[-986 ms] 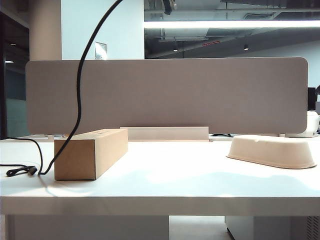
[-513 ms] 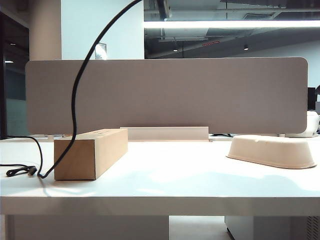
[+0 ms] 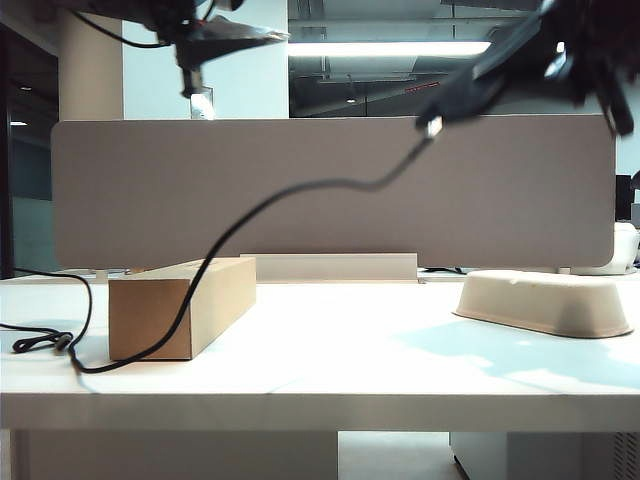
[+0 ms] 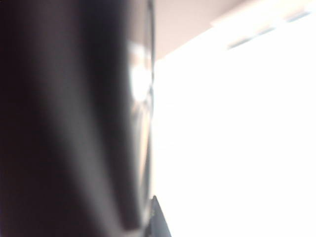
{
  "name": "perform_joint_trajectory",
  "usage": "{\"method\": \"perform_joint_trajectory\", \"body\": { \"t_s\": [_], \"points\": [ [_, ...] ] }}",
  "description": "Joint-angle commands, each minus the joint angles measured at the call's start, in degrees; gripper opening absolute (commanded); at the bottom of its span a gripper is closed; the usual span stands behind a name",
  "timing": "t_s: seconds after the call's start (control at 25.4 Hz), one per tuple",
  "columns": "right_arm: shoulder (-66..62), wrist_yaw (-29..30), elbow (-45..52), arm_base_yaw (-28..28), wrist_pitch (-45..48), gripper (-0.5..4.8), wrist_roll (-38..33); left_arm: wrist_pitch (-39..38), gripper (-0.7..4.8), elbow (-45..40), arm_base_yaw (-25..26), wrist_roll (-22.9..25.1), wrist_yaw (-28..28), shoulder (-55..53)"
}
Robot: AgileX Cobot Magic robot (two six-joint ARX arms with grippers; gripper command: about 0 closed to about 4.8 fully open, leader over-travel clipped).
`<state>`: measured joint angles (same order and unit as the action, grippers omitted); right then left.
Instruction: Pick up the charging cable and the phone, plug the charging cable into the charging port on the phone, and finally place them back on the table.
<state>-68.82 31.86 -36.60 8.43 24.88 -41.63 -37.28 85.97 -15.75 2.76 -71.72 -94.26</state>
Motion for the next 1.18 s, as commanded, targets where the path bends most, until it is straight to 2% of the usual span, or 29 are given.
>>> {"method": "perform_joint_trajectory", "body": {
  "t_s": [0.04,0.12,0.59,0.87,1.18],
  "points": [
    [-5.7,-0.6,-0.4,0.1,1.9,-0.03,0.7,-0.6,-0.06,0.3,3.2,0.2,6.4,1.2],
    [-10.3,-1.8,-0.4,0.0,2.0,-0.03,0.7,-0.9,-0.06,0.3,4.6,0.3,8.7,1.7],
    [-20.7,-8.8,-0.4,-0.5,2.7,-0.03,-0.4,-3.8,-0.06,0.3,5.4,3.1,10.2,3.1],
    [-24.3,-10.7,-0.4,-2.1,2.8,-0.03,-5.0,-4.3,-0.06,0.3,5.4,3.0,10.2,3.2],
    [-27.1,-12.0,-0.4,-2.9,2.8,-0.03,-5.4,-4.2,-0.06,0.3,5.4,3.0,10.2,3.3]
  ]
}}
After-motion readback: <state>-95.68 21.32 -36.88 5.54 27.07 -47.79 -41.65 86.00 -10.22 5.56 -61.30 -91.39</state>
